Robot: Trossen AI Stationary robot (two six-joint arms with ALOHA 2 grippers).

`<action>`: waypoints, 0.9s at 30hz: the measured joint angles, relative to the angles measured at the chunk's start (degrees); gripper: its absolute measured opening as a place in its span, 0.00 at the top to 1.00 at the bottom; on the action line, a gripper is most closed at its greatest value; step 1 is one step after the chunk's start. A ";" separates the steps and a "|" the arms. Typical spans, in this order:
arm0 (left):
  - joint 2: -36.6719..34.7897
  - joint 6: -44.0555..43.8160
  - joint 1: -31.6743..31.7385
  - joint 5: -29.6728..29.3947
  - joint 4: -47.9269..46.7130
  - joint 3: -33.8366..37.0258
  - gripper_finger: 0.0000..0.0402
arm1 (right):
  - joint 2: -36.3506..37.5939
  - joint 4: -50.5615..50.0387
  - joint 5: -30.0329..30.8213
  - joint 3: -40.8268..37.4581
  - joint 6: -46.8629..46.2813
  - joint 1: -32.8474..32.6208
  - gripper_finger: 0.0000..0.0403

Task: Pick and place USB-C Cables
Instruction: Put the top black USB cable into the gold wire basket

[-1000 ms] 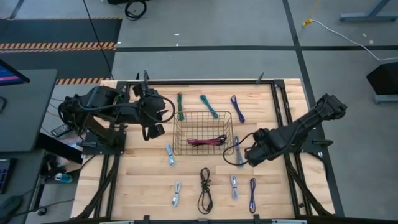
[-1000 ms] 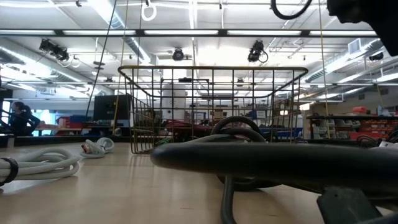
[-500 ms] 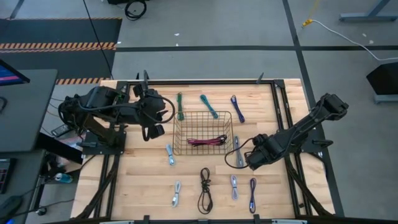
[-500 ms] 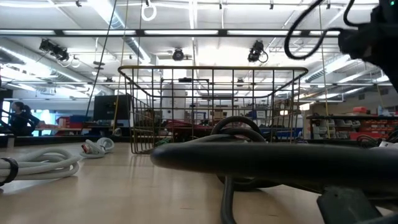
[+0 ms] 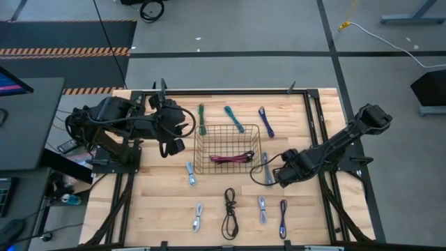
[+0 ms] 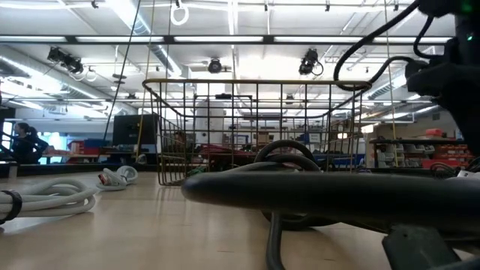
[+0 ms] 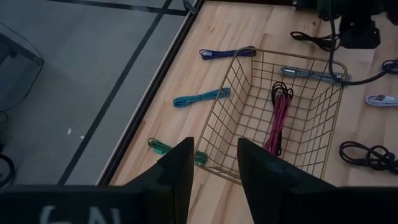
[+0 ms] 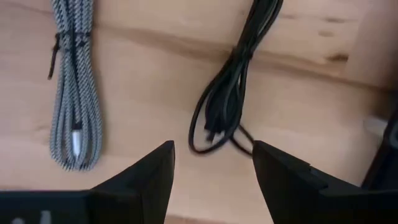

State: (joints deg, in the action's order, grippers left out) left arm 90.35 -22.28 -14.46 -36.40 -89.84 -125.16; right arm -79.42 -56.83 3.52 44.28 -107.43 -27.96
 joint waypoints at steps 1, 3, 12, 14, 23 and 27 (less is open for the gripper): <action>0.00 -0.02 0.00 0.00 0.02 0.00 0.67 | 0.00 0.09 -0.02 -0.38 0.81 0.33 0.45; 0.00 -0.04 0.00 0.00 0.02 0.00 0.67 | 0.00 0.56 -0.20 -1.29 2.47 0.92 0.45; 0.00 -1.11 0.00 0.00 0.00 0.00 0.67 | 0.00 5.06 -0.50 -3.32 4.80 2.23 0.48; 0.00 -1.14 0.01 0.00 -0.01 0.00 0.67 | 0.00 6.48 -0.52 -3.37 4.99 2.21 0.53; 0.00 -1.14 0.01 0.00 0.01 0.00 0.67 | 0.00 7.49 -0.48 -3.40 6.18 2.10 0.96; 0.00 -1.14 0.02 0.00 0.01 0.00 0.67 | 0.00 7.22 -0.17 -3.05 7.07 2.07 0.96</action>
State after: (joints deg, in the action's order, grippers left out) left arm 90.35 -23.42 -14.44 -36.40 -89.83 -125.16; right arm -79.42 -49.61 3.35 41.23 -100.36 -25.89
